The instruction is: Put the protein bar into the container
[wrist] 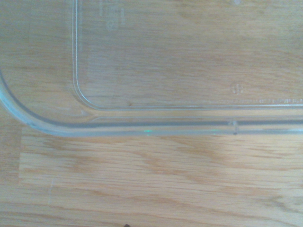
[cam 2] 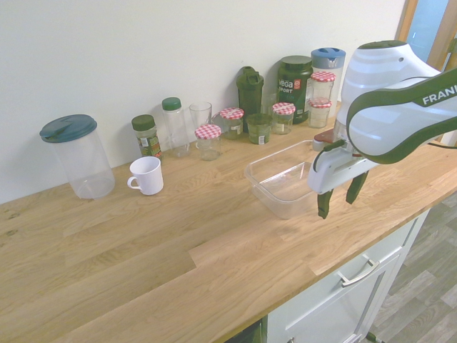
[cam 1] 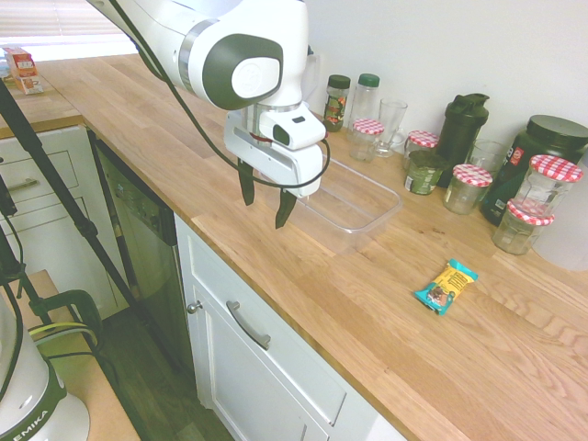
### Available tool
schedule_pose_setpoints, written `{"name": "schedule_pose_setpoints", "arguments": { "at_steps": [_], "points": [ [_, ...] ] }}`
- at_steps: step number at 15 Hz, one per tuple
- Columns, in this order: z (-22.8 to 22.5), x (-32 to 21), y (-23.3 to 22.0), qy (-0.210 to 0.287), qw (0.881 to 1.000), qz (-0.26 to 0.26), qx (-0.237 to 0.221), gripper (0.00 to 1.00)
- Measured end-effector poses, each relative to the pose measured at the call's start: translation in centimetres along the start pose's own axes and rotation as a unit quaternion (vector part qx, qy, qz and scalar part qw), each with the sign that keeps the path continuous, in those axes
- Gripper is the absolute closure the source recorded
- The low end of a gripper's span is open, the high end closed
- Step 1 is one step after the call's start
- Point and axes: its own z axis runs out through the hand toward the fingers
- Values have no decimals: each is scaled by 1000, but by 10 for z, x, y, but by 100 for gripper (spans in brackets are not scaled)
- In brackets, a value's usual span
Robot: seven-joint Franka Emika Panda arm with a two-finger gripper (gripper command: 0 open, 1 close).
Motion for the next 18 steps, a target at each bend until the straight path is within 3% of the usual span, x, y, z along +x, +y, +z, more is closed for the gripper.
{"name": "schedule_pose_setpoints", "arguments": {
  "at_steps": [5, 8, 12, 18],
  "points": [
    [-9, 3, 7, 10, 1000, 16, 10, 0],
    [-25, 28, 36, 18, 998, 46, 26, 0],
    [-42, 93, 96, 34, 995, 80, 38, 0],
    [-23, 212, 126, 51, 993, 108, 23, 0]
  ]
}}
